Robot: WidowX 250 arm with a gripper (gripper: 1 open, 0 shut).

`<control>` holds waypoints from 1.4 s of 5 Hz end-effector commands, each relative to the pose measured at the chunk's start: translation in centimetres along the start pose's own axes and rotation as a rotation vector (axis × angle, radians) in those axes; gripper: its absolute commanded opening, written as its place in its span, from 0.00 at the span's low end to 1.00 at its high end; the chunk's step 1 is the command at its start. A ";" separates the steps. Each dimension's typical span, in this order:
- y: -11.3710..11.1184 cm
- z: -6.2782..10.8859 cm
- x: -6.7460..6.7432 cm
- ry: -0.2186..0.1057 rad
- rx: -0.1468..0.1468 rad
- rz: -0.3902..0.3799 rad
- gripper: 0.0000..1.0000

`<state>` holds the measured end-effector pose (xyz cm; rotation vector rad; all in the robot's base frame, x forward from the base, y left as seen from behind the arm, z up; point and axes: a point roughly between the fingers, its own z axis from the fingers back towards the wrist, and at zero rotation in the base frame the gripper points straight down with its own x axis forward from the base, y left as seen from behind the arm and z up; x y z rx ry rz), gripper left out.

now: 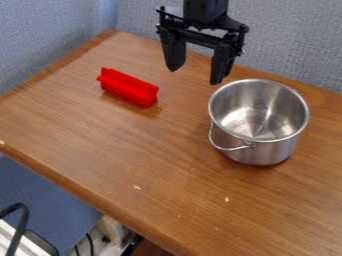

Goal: Put the red object in the metal pot

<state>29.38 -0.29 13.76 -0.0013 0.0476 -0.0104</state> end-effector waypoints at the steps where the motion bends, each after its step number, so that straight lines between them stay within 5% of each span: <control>1: 0.1 -0.5 -0.1 0.018 -0.002 0.007 1.00; 3: 1.4 -1.6 0.0 0.045 0.007 0.086 1.00; 4: 4.3 -1.7 0.7 0.017 0.037 0.206 1.00; 6: 8.3 -2.3 1.7 -0.031 0.050 0.406 1.00; 7: 10.0 -2.8 2.4 -0.077 0.063 0.572 1.00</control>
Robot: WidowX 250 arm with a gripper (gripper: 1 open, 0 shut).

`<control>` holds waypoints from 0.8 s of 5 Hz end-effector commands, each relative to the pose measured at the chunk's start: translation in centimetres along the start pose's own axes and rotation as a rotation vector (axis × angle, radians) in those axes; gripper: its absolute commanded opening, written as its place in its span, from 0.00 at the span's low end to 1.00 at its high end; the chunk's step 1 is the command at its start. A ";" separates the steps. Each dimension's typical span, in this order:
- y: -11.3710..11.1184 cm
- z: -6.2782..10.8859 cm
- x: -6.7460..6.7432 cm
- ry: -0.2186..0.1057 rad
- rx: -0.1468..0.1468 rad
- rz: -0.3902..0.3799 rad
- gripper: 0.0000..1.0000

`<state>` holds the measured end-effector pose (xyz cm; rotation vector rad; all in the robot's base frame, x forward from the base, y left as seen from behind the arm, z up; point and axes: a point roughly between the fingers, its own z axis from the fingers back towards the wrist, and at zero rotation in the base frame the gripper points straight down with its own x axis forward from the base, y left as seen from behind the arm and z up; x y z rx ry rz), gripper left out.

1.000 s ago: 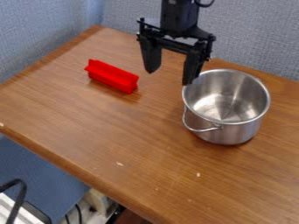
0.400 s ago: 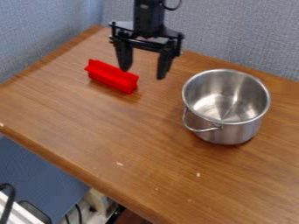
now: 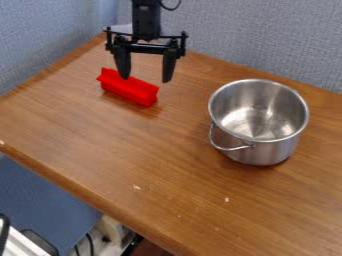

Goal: Put the red object in the metal pot

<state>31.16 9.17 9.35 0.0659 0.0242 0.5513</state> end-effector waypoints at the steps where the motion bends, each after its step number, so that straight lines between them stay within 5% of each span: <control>1: 1.0 1.0 1.9 -0.105 0.012 0.185 1.00; 3: 2.5 -0.2 3.6 -0.157 0.017 0.431 1.00; 4: 3.3 -0.9 4.6 -0.151 0.016 0.522 1.00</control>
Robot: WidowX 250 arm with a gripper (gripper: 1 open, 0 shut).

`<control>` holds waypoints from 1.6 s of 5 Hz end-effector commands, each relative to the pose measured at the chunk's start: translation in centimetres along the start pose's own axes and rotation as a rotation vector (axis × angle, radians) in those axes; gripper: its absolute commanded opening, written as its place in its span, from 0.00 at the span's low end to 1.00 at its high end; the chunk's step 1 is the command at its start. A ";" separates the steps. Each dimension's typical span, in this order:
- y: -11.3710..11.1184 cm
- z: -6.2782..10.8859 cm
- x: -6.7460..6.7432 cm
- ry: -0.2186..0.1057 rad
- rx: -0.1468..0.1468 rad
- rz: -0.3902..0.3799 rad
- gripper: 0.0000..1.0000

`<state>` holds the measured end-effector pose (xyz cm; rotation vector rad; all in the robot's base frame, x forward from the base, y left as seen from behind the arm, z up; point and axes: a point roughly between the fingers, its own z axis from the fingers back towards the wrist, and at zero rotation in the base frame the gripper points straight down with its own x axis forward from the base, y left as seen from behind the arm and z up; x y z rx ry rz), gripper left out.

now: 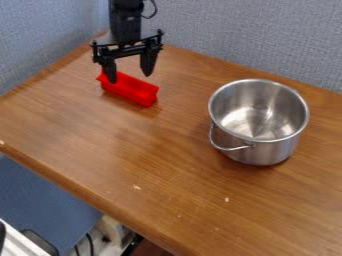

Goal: Put the red object in the metal pot

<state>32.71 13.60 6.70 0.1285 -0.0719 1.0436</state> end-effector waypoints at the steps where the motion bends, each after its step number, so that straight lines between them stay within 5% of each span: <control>1: 0.2 1.1 2.6 -0.051 -0.027 0.098 1.00; 3: 0.2 0.0 4.3 -0.056 -0.013 0.197 1.00; 4: 0.2 -0.3 4.5 -0.062 0.002 0.208 0.00; 8: -0.7 -1.0 6.2 -0.056 0.025 0.281 0.00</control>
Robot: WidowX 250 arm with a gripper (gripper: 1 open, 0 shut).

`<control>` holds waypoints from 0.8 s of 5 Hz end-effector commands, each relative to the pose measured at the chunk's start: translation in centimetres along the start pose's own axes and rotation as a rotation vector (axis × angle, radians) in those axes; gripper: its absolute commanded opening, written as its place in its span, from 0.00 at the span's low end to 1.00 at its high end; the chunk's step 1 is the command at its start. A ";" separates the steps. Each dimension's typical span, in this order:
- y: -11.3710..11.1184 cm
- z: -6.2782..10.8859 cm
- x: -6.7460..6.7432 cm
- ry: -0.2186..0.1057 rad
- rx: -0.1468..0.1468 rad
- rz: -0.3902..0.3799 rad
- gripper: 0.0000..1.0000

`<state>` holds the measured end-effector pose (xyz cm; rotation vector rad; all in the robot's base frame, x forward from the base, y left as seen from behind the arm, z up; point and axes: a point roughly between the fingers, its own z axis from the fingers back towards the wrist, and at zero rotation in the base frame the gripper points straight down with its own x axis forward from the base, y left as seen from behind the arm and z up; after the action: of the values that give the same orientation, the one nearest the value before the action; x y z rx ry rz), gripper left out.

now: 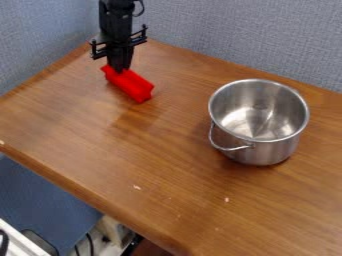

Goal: Put the red object in the metal pot

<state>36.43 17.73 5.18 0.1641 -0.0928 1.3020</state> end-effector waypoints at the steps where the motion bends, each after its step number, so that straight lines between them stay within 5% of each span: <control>1: 0.6 0.8 1.3 -0.025 -0.005 0.050 0.00; 3: 0.5 5.5 0.0 0.013 -0.031 -0.004 0.00; 4: 0.4 8.2 -0.3 0.026 -0.073 -0.030 0.00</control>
<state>35.73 16.17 9.70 0.1097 -0.0166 1.2789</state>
